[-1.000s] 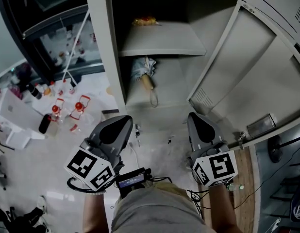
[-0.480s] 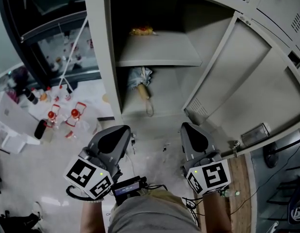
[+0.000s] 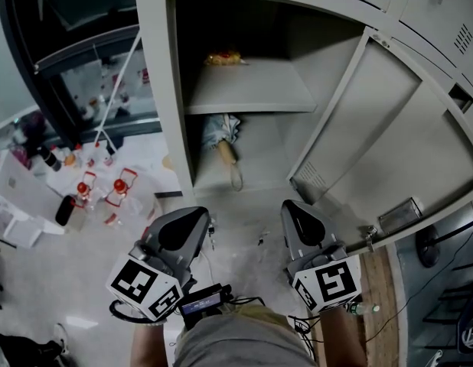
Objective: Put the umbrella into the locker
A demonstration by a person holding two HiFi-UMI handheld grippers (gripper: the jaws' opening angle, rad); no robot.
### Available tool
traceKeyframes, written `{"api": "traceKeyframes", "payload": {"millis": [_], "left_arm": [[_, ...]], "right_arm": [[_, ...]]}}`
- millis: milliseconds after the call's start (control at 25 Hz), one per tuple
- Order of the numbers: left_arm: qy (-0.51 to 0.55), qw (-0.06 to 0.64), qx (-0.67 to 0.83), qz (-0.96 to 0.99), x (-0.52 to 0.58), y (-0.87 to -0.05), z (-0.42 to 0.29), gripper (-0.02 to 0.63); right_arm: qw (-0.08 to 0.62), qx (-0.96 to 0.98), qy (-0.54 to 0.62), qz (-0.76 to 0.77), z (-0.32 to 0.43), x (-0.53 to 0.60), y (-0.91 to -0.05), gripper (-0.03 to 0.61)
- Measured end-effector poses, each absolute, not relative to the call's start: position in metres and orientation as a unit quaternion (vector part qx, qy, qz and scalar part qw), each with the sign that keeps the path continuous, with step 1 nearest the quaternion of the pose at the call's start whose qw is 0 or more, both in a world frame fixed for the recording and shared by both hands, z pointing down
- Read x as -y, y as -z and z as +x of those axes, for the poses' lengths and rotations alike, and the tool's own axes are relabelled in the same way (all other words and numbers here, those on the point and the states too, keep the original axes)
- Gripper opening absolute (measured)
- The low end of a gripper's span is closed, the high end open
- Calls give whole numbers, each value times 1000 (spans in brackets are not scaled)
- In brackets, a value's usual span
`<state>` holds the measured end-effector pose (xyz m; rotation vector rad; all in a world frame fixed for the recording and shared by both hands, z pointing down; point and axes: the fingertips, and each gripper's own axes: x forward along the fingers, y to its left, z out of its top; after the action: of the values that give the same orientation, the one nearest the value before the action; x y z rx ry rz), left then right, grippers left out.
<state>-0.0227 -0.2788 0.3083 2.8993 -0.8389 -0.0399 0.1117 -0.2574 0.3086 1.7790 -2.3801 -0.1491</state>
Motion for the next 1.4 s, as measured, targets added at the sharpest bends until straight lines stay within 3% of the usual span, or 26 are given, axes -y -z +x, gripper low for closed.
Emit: {"api": "traceKeyframes", "payload": {"millis": [1400], "left_arm": [[4,58,292,955,282,-314,-27,14]], "right_arm": [[82,808,42,582,99,262,-314,2]]}}
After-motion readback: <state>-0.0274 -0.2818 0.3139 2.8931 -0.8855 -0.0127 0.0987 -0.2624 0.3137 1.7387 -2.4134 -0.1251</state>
